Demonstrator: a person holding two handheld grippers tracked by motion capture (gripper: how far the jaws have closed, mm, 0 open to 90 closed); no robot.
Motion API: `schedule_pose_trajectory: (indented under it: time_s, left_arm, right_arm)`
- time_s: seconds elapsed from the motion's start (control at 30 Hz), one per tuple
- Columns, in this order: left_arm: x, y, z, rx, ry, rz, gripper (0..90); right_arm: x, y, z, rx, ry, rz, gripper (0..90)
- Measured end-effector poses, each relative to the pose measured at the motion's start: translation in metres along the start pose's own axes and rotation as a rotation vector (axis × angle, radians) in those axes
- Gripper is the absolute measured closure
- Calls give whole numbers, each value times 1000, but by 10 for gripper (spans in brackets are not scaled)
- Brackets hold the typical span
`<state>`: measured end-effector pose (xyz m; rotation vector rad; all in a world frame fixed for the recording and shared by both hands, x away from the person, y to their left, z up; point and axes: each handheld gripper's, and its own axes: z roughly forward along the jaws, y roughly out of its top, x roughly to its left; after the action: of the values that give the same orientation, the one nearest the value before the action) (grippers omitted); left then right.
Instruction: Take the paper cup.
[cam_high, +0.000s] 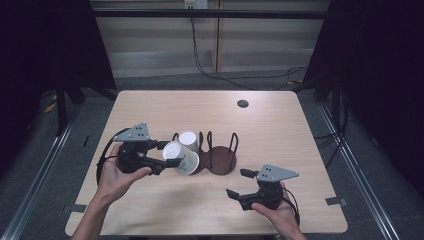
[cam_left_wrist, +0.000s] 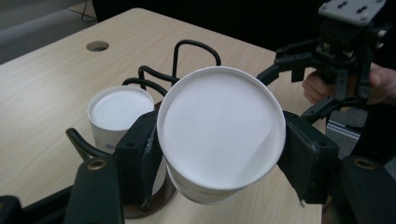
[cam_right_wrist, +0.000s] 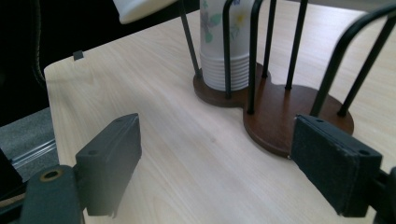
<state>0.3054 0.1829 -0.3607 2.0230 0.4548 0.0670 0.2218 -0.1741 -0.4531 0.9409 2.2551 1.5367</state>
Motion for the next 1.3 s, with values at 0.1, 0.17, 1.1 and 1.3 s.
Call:
schedule_pose_trajectory:
  time_s: [0.1,0.17,1.1,1.3]
  left_arm:
    - [-1,-4,3,-3,-27,-7,357]
    - [-2,-9,7,-7,-53,-17,357]
    - [-10,-25,29,36,-168,-1,358]
    - [-11,-24,30,13,-145,-8,359]
  right_arm:
    - [2,7,4,3,18,-8,152]
    - [3,12,7,-4,32,-11,145]
    - [16,31,44,-23,217,-50,194]
    - [17,32,47,-36,239,-59,218]
